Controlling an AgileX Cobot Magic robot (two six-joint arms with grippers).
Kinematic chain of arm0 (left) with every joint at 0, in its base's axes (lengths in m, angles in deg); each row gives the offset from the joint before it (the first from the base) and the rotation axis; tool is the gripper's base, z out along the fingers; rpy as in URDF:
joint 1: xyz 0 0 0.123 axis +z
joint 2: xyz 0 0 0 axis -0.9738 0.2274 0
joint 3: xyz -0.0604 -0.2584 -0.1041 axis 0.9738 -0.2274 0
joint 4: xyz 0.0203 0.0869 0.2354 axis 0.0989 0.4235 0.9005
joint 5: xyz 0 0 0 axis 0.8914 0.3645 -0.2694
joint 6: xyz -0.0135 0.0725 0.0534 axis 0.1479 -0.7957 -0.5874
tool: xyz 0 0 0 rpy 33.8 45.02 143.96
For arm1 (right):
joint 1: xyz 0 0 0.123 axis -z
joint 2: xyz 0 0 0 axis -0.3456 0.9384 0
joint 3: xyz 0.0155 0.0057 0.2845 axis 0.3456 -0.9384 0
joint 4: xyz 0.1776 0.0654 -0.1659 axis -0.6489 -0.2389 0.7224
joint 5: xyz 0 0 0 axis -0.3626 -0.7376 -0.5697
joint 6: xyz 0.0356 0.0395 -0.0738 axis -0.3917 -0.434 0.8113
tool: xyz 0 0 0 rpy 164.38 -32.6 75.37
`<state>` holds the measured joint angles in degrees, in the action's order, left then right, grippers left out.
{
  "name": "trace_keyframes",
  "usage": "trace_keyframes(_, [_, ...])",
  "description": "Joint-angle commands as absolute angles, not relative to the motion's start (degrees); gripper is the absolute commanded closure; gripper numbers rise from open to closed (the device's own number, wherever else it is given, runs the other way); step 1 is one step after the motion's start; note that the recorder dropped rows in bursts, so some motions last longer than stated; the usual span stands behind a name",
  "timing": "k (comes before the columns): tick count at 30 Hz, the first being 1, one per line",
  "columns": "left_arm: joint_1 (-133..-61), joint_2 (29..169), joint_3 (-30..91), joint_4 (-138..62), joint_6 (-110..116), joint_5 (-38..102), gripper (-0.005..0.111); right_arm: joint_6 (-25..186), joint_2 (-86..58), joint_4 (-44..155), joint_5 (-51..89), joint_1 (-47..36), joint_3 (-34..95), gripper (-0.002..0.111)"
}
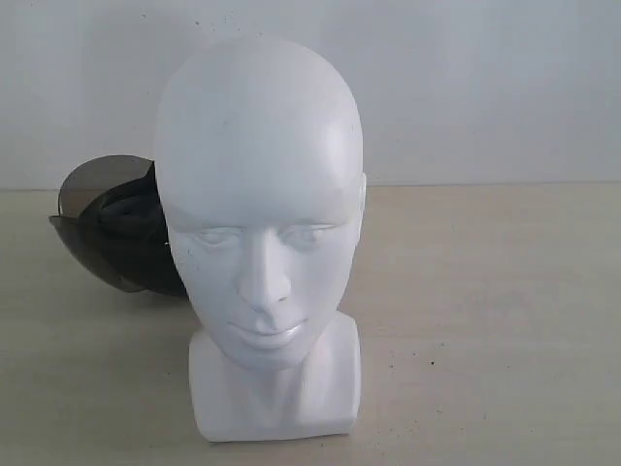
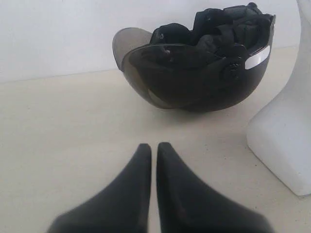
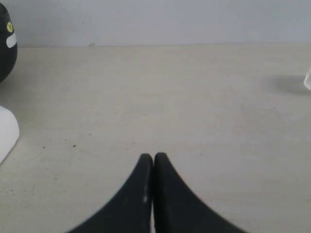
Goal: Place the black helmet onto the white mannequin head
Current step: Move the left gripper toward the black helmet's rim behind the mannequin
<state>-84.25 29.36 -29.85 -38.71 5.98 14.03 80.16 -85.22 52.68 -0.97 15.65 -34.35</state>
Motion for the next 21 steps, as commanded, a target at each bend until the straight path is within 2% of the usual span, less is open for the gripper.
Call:
trace_keyframes(1, [-84.17,29.20,-30.02,-39.40,5.63,14.07,0.102,80.16,-85.55,53.01,-0.26,16.02,-34.30,0.108])
trace_keyframes(15, [-84.17,29.20,-30.02,-39.00,5.63,14.75,0.102,80.16,-85.55,53.01,-0.26,16.02,-34.30,0.108])
trace_keyframes(21, [-84.17,29.20,-30.02,-36.92,4.58,32.40,0.102,80.16,-85.55,53.01,-0.26,16.02,-34.30,0.108])
